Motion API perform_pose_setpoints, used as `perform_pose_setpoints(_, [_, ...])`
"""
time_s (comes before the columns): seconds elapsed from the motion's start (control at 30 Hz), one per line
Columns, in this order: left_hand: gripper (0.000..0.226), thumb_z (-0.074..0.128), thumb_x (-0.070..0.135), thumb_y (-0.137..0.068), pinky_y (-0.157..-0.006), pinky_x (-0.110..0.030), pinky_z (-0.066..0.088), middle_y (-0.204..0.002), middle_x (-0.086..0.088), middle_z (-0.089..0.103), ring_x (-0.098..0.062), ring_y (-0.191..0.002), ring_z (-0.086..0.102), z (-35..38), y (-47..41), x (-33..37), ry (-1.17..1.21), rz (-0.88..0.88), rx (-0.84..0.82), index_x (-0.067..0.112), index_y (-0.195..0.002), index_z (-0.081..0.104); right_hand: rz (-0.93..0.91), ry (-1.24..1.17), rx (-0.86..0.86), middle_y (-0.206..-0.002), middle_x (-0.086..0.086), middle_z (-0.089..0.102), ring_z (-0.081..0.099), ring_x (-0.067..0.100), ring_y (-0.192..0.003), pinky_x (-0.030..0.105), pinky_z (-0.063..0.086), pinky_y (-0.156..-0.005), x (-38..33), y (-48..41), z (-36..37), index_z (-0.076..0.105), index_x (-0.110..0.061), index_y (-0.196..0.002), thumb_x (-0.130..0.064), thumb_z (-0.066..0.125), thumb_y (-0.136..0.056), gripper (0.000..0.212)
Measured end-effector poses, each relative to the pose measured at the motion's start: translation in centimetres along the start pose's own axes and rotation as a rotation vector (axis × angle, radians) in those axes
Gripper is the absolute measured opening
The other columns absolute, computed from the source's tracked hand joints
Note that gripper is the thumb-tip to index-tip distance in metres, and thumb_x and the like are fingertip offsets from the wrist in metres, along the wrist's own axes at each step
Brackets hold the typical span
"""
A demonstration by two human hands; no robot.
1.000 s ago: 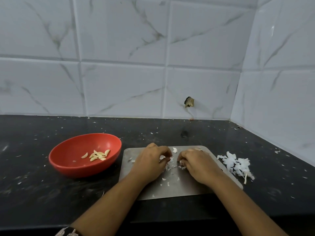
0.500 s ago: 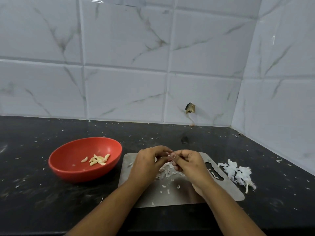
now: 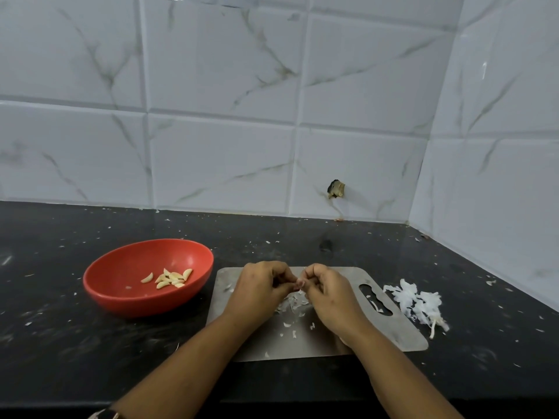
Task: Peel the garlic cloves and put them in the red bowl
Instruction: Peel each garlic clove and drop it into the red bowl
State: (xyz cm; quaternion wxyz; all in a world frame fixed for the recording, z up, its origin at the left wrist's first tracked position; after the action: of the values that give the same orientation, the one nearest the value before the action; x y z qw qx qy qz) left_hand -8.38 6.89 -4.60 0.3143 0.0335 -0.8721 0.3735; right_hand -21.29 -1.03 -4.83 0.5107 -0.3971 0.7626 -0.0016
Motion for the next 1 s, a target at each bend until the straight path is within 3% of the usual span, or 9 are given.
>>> perform_pose_setpoints(0.1, [0.001, 0.076, 0.018, -0.080, -0.060, -0.007, 0.043, -0.071, 0.008, 0.071, 0.001, -0.068, 0.062, -0.16, -0.03, 0.28, -0.017, 0.016, 0.010, 0.017, -0.080, 0.076, -0.011, -0.024, 0.011, -0.078, -0.002, 0.064, 0.059, 0.005, -0.071, 0.018, 0.048, -0.063, -0.03, 0.09, -0.13, 0.063, -0.016, -0.086, -0.016, 0.058, -0.096, 0.011])
perform_pose_setpoints(0.27, [0.005, 0.072, 0.015, -0.084, -0.061, -0.005, 0.040, -0.072, 0.012, 0.069, 0.000, -0.069, 0.060, -0.34, -0.13, 0.36, -0.031, -0.001, 0.016, 0.018, -0.085, 0.075, -0.015, -0.081, 0.043, -0.078, 0.004, 0.068, 0.062, 0.011, -0.072, 0.027, 0.055, -0.069, -0.10, 0.22, -0.21, 0.066, -0.015, -0.087, -0.017, 0.060, -0.095, 0.010])
perform_pose_setpoints(0.47, [0.005, 0.071, 0.016, -0.083, -0.062, -0.004, 0.039, -0.070, 0.014, 0.065, 0.004, -0.067, 0.058, -0.41, -0.15, 0.22, -0.048, -0.054, 0.036, 0.019, -0.086, 0.075, 0.011, -0.159, 0.060, -0.077, 0.001, 0.068, 0.062, 0.002, -0.068, 0.022, 0.054, -0.067, -0.12, 0.33, -0.29, 0.068, -0.013, -0.091, -0.010, 0.059, -0.094, 0.010])
perform_pose_setpoints(0.6, [0.006, 0.072, 0.013, -0.081, -0.061, -0.004, 0.040, -0.065, 0.016, 0.063, 0.002, -0.069, 0.059, -0.54, -0.16, 0.24, -0.029, -0.075, 0.052, 0.019, -0.083, 0.075, -0.003, -0.023, 0.040, -0.084, -0.002, 0.070, 0.064, 0.002, -0.074, 0.018, 0.053, -0.066, -0.06, 0.49, -0.01, 0.070, -0.019, -0.094, 0.003, 0.051, -0.093, 0.029])
perform_pose_setpoints(0.77, [0.010, 0.072, 0.011, -0.081, -0.061, -0.006, 0.044, -0.068, 0.014, 0.068, 0.003, -0.068, 0.063, -0.56, -0.14, 0.45, 0.077, -0.113, 0.048, 0.020, -0.080, 0.074, -0.018, -0.055, 0.056, -0.071, 0.001, 0.068, 0.065, 0.006, -0.067, 0.012, 0.049, -0.060, -0.58, 0.55, 0.05, 0.069, -0.021, -0.100, -0.014, 0.074, -0.084, 0.018])
perform_pose_setpoints(1.0, [0.011, 0.069, 0.007, -0.083, -0.062, -0.007, 0.046, -0.071, 0.014, 0.068, 0.003, -0.069, 0.065, -0.25, 0.11, 0.68, 0.124, -0.104, 0.025, 0.016, -0.083, 0.073, -0.062, -0.057, 0.100, -0.077, -0.003, 0.071, 0.067, 0.002, -0.072, 0.014, 0.051, -0.062, -0.64, 0.54, -0.04, 0.073, -0.015, -0.094, -0.010, 0.069, -0.088, 0.009])
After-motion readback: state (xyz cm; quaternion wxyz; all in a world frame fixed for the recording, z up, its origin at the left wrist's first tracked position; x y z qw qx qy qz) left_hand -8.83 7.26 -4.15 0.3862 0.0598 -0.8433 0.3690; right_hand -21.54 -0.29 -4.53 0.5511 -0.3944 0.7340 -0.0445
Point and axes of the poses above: each hand's wrist, its own y-axis away from the middle knuckle, its own z-axis out of the palm, x = y × z, the point moved 1 cm from there along -y, towards the middle knuckle
